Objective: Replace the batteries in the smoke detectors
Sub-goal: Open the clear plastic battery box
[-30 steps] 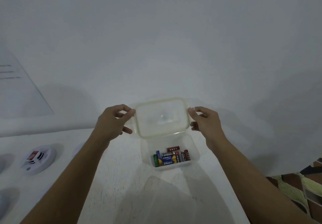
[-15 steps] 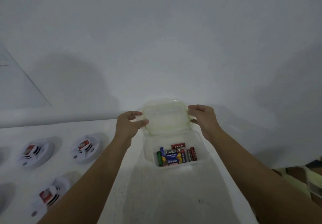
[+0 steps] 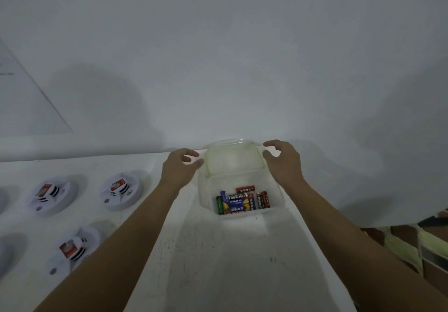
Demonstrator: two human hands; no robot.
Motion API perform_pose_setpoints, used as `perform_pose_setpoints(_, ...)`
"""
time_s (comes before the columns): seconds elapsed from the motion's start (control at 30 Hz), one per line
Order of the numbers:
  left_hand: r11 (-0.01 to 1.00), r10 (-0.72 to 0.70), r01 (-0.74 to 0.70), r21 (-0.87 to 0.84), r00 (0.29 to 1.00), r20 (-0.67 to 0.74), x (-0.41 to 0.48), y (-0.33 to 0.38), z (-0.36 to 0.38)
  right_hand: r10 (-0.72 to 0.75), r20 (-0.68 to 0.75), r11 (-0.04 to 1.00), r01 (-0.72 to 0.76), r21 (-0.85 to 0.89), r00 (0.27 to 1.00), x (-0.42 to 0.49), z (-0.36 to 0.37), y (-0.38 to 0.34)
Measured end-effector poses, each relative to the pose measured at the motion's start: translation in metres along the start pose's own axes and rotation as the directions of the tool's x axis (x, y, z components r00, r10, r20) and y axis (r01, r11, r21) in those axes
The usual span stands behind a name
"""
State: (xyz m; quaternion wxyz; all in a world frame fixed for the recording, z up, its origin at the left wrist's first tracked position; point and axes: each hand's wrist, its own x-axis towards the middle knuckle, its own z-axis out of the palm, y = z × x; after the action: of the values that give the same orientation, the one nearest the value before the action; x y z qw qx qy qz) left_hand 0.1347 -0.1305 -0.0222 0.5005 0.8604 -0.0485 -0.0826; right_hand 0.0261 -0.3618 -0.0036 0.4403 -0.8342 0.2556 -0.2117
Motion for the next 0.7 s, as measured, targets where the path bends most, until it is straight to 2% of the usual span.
perform_pose_setpoints(0.07, 0.998, 0.055, -0.055, -0.025, 0.998, -0.007, -0.021, 0.007, -0.017, -0.115, -0.031, 0.989, 0.117, 0.091, 0.993, -0.024, -0.01, -0.015)
perform_pose_setpoints(0.1, 0.996, 0.078, -0.077, -0.052, 0.997, 0.01, -0.035, 0.01, -0.027, -0.145, 0.003, 0.979, 0.143, 0.146, 0.989, -0.036, -0.015, -0.022)
perform_pose_setpoints(0.2, 0.985, 0.17, -0.17, -0.016, 0.97, 0.176, -0.085, 0.011, -0.053, -0.237, 0.264, 0.955, 0.174, 0.241, 0.935, -0.072, -0.028, -0.033)
perform_pose_setpoints(0.33, 0.964, 0.104, -0.21, 0.164, 0.864, 0.492, -0.152, 0.0, -0.064, -0.323, 0.573, 0.945, 0.296, 0.142, 0.754, -0.107, -0.033, -0.026)
perform_pose_setpoints(0.43, 0.946, 0.042, -0.223, 0.236, 0.804, 0.593, -0.188, -0.015, -0.063, -0.322, 0.719, 0.909, 0.413, 0.054, 0.616, -0.13, -0.028, -0.014)
perform_pose_setpoints(0.5, 0.924, -0.002, -0.23, 0.305, 0.795, 0.606, -0.204, -0.027, -0.062, -0.316, 0.77, 0.876, 0.481, 0.013, 0.554, -0.143, -0.021, -0.006)
perform_pose_setpoints(0.57, 0.933, -0.002, -0.211, 0.293, 0.809, 0.588, -0.215, -0.032, -0.062, -0.319, 0.771, 0.858, 0.513, -0.012, 0.552, -0.153, -0.013, 0.002)
perform_pose_setpoints(0.7, 0.931, 0.093, -0.243, 0.271, 0.88, 0.467, -0.217, -0.028, -0.06, -0.397, 0.609, 0.836, 0.544, -0.069, 0.687, -0.157, -0.009, 0.012)
